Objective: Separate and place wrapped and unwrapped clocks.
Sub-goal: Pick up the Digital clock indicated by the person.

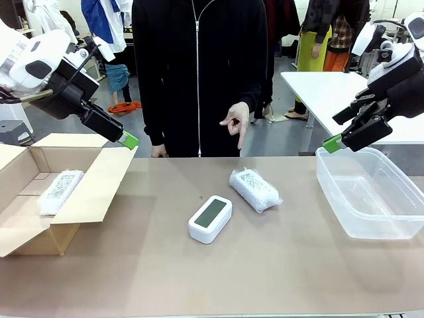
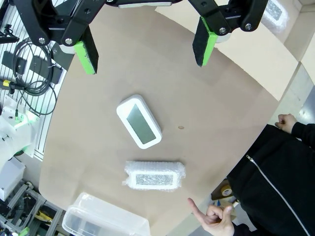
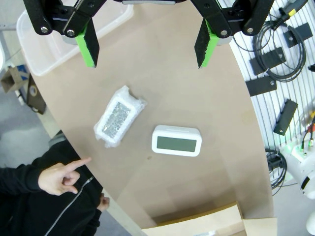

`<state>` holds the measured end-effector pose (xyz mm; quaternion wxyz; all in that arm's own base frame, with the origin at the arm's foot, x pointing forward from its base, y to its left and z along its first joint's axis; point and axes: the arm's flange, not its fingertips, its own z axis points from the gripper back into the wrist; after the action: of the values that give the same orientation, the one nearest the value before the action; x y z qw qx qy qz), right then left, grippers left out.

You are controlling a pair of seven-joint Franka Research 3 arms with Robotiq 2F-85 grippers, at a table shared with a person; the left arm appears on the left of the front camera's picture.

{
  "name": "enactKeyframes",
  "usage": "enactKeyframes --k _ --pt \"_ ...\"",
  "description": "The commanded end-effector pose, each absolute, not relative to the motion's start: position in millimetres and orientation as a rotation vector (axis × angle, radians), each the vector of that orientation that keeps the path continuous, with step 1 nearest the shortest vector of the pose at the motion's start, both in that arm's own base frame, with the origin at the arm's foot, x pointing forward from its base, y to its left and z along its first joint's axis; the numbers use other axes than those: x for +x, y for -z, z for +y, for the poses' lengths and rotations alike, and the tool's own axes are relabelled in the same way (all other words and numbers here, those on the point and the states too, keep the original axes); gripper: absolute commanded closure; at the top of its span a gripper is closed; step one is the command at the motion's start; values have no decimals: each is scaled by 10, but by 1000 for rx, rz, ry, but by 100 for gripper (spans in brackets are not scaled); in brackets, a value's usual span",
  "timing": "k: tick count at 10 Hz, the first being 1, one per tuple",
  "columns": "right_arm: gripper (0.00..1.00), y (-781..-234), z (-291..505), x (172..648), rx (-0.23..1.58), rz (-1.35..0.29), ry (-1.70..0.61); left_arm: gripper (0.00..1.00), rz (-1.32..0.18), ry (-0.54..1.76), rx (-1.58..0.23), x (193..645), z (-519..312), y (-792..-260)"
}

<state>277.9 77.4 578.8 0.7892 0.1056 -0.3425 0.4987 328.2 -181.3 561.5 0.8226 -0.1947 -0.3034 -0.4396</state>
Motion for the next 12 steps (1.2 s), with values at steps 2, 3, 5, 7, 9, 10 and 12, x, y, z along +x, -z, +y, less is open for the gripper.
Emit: enactKeyframes --k 2,3,5,7,9,10,12 --pt "0 -5773 784 2783 249 -733 -1080 0 -619 1077 -378 3570 -2062 -5738" --pt "0 -5773 784 2783 249 -733 -1080 0 -577 1154 -383 3864 -2336 -5822" --pt "0 -5773 784 2783 249 -733 -1080 0 -444 1378 -358 4374 -3115 -5744" --pt "0 -5773 784 2783 249 -733 -1080 0 -368 1493 -332 4733 -3811 -5420" --pt "0 -5773 784 2783 249 -733 -1080 0 -324 1503 -345 4811 -4217 -5076" --pt "0 -5773 784 2783 249 -733 -1080 0 -312 1457 -365 4805 -4339 -4948" --pt "0 -5773 784 2783 249 -733 -1080 0 -426 1471 -386 4788 -4308 -4925"
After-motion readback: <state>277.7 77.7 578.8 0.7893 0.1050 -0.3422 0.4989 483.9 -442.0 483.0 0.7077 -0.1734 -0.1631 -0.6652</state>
